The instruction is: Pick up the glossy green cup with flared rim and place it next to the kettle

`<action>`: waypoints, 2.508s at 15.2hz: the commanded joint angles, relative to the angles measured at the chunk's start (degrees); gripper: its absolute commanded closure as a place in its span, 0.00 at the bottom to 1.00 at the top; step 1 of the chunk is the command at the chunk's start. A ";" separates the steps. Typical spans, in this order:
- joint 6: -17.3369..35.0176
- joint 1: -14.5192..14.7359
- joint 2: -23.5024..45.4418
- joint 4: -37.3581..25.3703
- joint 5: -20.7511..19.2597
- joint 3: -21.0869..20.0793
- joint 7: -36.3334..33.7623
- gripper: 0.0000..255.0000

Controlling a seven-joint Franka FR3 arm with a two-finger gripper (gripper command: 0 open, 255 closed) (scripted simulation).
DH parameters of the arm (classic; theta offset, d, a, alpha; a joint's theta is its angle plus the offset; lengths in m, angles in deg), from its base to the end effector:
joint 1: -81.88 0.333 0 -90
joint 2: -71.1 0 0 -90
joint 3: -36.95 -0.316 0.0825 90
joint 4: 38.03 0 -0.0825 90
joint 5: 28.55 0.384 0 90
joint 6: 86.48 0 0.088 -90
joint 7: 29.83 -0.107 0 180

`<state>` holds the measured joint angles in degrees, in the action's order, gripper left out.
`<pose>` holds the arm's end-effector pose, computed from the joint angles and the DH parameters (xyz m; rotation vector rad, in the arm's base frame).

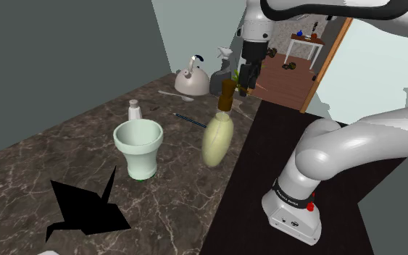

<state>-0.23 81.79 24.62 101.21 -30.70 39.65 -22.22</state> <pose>0.2901 -0.0218 0.5577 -3.1264 -0.1571 0.1787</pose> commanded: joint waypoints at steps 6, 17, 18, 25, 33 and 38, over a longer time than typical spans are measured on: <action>2.87 2.11 1.90 0.04 6.26 -5.77 -7.93 0.00; 11.43 5.42 12.19 -5.81 16.66 -18.14 -24.36 0.00; 12.27 5.58 13.47 -6.74 17.23 -19.22 -25.82 0.00; 17.88 5.94 23.87 -15.11 18.96 -26.73 -36.28 0.00; 23.28 6.20 28.05 -15.00 18.82 -29.71 -39.60 0.00; 25.30 6.33 28.49 -13.44 18.94 -30.15 -39.61 0.00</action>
<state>24.93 88.11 53.11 87.64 -11.78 9.51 -61.86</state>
